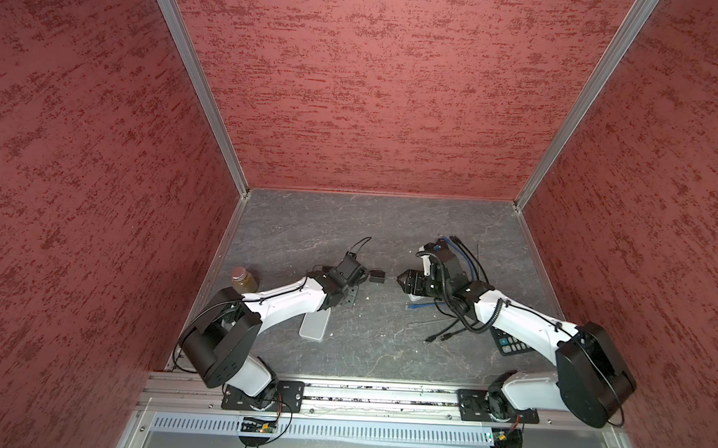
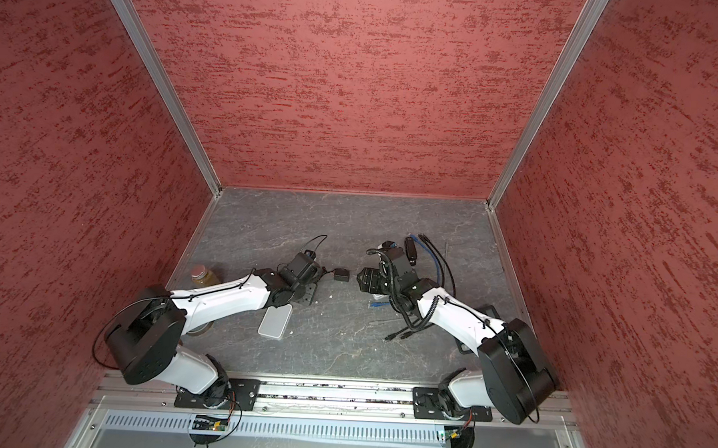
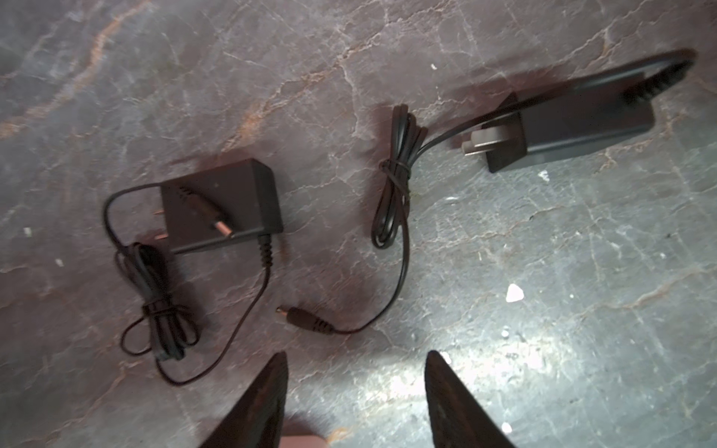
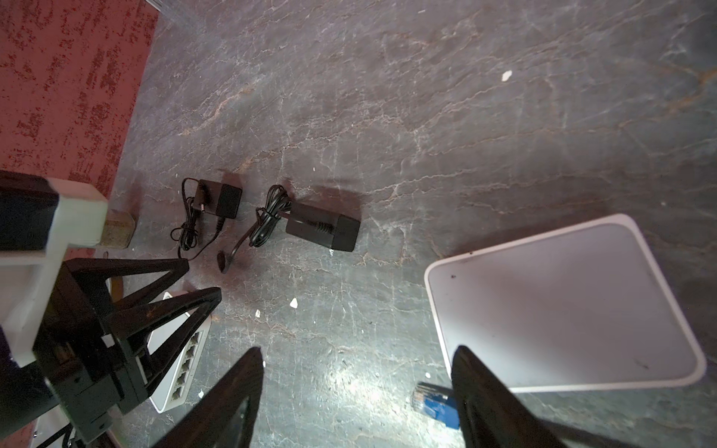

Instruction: Insert the plug into the switch port

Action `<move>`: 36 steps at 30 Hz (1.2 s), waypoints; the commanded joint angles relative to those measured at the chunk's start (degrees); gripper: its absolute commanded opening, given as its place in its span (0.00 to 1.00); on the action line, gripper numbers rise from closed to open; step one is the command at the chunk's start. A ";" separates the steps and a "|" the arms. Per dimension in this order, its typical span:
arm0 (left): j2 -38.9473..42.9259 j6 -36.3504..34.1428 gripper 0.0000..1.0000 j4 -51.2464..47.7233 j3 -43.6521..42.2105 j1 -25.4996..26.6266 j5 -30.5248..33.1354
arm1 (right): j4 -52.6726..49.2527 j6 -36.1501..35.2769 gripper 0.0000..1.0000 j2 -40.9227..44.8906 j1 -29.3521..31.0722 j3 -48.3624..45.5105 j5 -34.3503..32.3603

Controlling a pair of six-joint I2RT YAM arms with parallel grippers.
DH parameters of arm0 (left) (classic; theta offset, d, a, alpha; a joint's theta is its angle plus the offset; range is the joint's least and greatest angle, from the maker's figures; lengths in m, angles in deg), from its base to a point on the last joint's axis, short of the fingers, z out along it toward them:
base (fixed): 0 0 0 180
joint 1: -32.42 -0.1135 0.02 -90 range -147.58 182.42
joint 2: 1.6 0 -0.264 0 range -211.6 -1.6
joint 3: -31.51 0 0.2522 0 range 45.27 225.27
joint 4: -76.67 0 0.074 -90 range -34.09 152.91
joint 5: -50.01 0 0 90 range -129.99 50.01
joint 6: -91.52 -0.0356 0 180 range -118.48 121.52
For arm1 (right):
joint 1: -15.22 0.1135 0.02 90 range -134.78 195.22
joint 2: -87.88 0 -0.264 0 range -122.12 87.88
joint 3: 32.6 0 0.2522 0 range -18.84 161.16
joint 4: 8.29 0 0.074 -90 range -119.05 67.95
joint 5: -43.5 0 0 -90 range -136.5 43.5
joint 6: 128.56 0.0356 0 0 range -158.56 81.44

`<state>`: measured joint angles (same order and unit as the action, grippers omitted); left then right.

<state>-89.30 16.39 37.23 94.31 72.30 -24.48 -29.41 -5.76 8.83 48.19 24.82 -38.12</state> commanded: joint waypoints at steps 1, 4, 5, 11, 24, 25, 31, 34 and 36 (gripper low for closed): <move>-1.82 -1.60 0.50 1.93 2.14 -1.09 -2.32 | 1.93 0.60 0.77 -0.72 0.34 1.51 -0.12; -3.69 -2.12 0.44 2.47 3.06 -1.72 -2.60 | 2.17 0.35 0.77 -1.19 0.34 1.43 -0.10; -4.20 -2.35 0.43 2.55 3.36 -2.03 -2.62 | 2.12 0.18 0.78 -1.36 0.34 1.47 -0.12; -7.93 -3.78 0.36 2.47 5.51 -3.03 -4.16 | 2.02 -0.45 0.78 -1.55 0.34 1.41 -0.45; -8.38 -0.02 0.00 1.74 11.48 -4.28 -12.75 | 7.21 -3.40 0.78 -0.22 0.33 -2.14 0.36; -8.11 1.53 0.00 2.09 11.89 -4.66 -14.75 | 8.23 -3.84 0.78 0.26 0.34 -2.86 0.57; -8.01 9.47 0.00 4.82 14.44 -5.52 -23.17 | 13.25 -5.81 0.76 2.19 0.34 -5.75 3.43; -7.96 14.09 0.00 7.99 14.45 -5.47 -25.28 | 16.68 -5.03 0.74 2.80 0.34 -7.05 7.05; -7.84 17.01 0.00 10.89 13.69 -5.26 -25.29 | 18.59 -3.92 0.73 2.93 0.34 -7.71 8.94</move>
<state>-98.43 27.26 43.03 107.86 66.83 -46.58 -16.69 -10.50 10.36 48.19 17.89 -33.16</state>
